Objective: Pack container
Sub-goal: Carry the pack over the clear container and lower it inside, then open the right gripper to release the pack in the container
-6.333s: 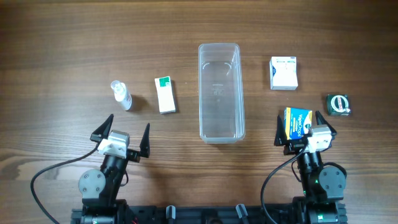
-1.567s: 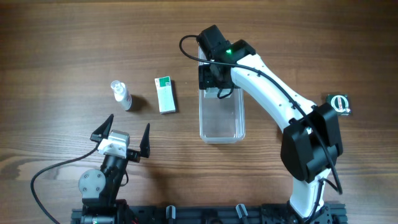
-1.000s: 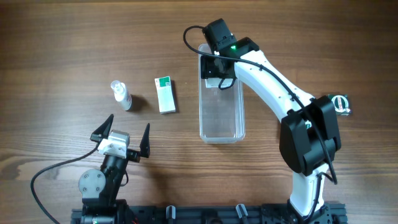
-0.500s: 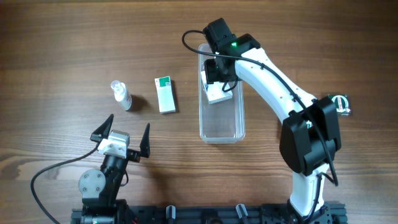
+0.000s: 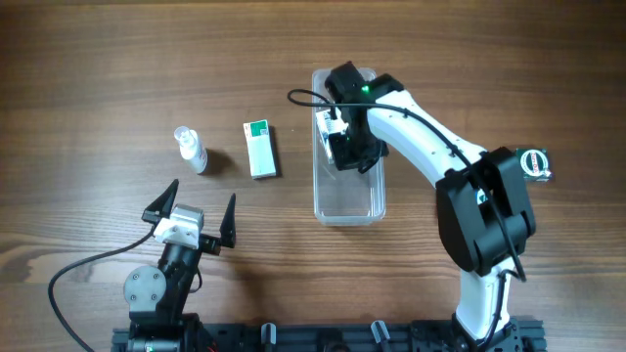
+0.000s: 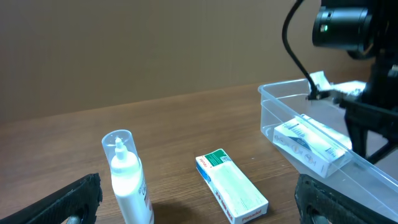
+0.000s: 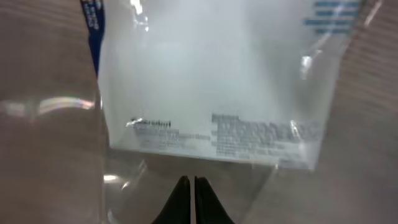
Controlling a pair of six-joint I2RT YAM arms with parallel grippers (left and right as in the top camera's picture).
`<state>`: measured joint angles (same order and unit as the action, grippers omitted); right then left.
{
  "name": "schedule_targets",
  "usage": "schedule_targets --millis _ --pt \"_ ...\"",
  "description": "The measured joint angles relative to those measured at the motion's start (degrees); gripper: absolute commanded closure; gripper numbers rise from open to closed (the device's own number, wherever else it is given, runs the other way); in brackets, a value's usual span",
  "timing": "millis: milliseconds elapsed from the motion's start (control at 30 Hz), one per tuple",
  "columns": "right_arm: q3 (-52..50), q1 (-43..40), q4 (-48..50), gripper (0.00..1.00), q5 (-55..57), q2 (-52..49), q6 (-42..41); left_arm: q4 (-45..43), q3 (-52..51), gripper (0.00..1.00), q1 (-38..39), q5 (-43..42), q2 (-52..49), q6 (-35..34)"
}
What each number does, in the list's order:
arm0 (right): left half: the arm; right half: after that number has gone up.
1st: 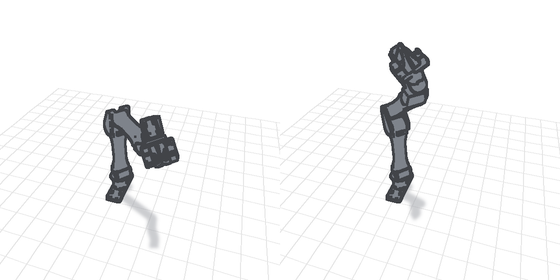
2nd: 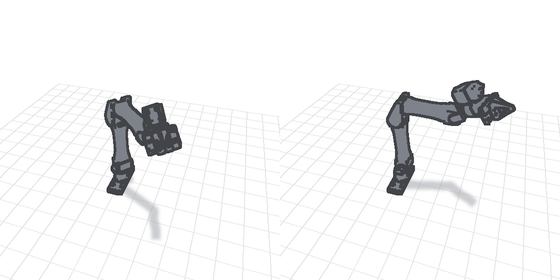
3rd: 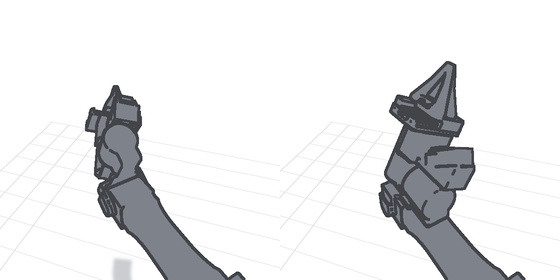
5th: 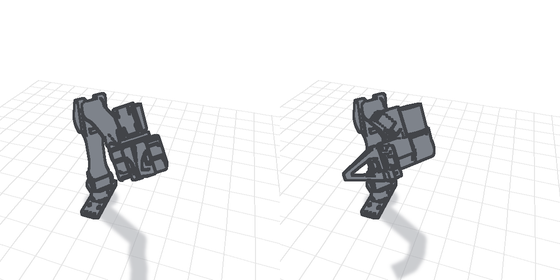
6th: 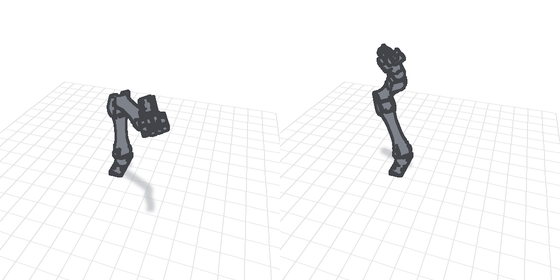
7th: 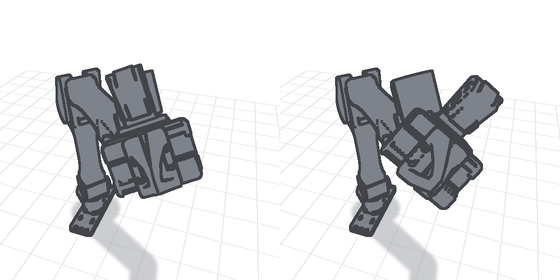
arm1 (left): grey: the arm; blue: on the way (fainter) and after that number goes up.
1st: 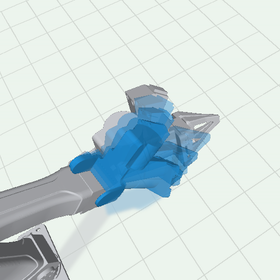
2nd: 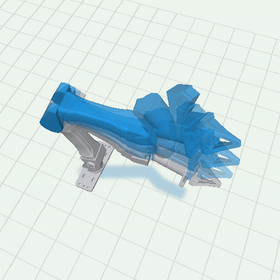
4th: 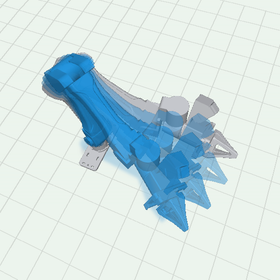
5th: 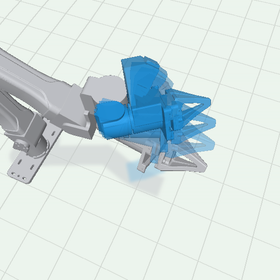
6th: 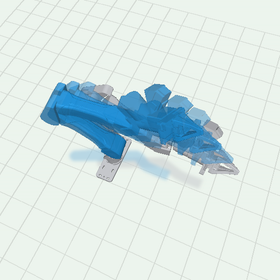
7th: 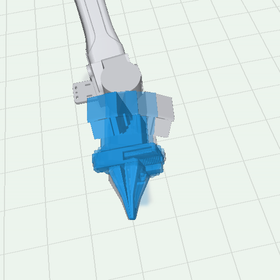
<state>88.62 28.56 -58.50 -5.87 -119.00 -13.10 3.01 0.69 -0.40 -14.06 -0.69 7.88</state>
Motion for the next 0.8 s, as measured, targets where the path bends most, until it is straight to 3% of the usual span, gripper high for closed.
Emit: schedule_targets --millis 367,800 --pt "-1.7 0.1 10.9 0.96 0.1 0.0 -1.2 0.0 0.0 0.00 0.0 0.0 0.0 0.0" --pt "-1.7 0.1 13.1 0.96 -1.0 0.0 -3.7 0.0 0.0 0.00 0.0 0.0 0.0 0.0"
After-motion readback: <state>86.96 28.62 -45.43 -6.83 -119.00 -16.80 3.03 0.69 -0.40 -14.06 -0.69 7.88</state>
